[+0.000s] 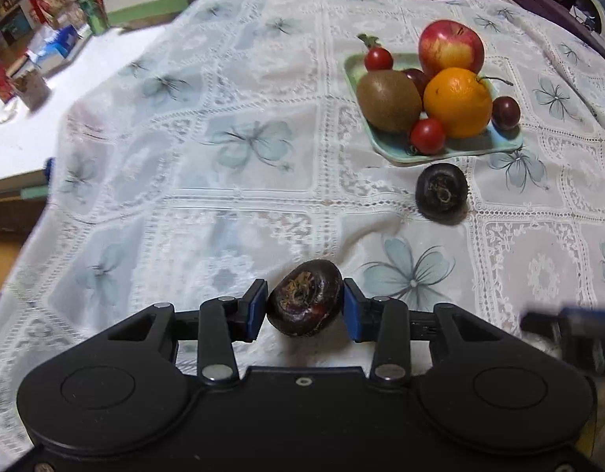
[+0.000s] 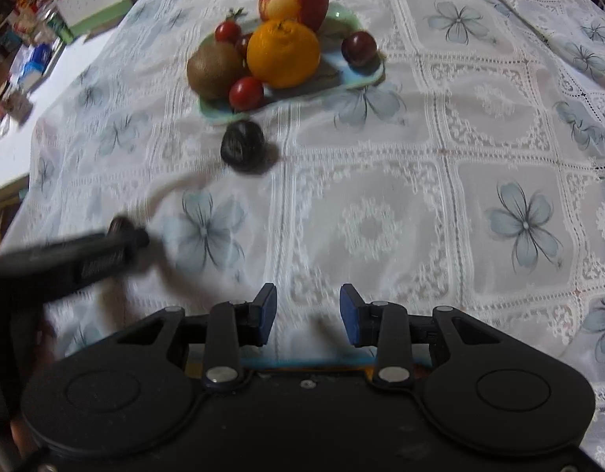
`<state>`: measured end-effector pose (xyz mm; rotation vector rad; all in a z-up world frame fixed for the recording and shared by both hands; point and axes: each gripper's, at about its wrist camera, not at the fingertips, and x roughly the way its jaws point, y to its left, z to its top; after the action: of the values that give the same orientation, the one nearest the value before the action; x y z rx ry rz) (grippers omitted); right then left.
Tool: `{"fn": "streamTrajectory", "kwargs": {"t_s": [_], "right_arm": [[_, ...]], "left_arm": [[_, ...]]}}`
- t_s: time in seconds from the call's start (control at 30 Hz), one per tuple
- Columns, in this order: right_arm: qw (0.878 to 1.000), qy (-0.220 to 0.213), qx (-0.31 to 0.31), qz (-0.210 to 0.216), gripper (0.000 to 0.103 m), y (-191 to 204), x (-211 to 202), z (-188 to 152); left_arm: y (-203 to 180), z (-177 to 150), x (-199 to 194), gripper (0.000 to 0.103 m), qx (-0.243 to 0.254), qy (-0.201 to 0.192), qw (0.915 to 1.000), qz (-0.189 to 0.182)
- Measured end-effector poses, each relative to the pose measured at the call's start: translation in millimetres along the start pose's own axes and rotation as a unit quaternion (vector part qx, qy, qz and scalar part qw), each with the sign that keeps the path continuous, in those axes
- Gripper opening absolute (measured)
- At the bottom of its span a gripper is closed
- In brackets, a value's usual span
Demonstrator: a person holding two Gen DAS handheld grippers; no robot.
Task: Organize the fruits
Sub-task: 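Grasp the black round fruit with the right tool while the left holds the chestnut, then carry both fruits over the tray and open both tools to release them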
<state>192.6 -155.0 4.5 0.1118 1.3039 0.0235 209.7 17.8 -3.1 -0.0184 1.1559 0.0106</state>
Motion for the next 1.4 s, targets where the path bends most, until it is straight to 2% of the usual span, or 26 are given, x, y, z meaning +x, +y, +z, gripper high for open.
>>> {"fn": "streamTrajectory", "kwargs": {"t_s": [0.23,0.53,0.87,0.93,1.0,1.17,1.4], "right_arm": [[0.999,-0.028,0.022,-0.005,0.04,20.3,16.8,44.1],[0.997,-0.02,0.073,0.01,0.043,43.8,47.4,85.7],[0.996,0.0,0.069,-0.05,0.048,65.5,89.2,95.5],[0.996,-0.008,0.072,-0.051,0.048,66.0,88.0,93.7],[0.997,-0.014,0.061,-0.054,0.041,67.8,85.7,92.1],[0.998,-0.019,0.031,-0.056,0.041,62.7,73.9,88.1],[1.0,-0.021,0.018,-0.009,0.041,37.6,23.3,66.0]], "left_arm": [[18.2,-17.7,-32.1,0.049,-0.005,-0.014,0.9999,0.007],[35.5,-43.2,-42.6,0.049,-0.009,-0.014,0.9998,-0.007],[47.0,-62.3,-49.2,0.049,-0.016,-0.015,0.9996,-0.02],[47.7,-64.5,-51.2,0.049,-0.017,-0.016,0.9995,-0.02],[47.4,-66.7,-53.6,0.049,-0.016,-0.018,0.9995,-0.022],[42.9,-71.7,-59.7,0.049,-0.012,-0.018,0.9992,-0.033],[32.7,-83.6,-74.5,0.049,-0.005,-0.027,0.9988,-0.04]]}}
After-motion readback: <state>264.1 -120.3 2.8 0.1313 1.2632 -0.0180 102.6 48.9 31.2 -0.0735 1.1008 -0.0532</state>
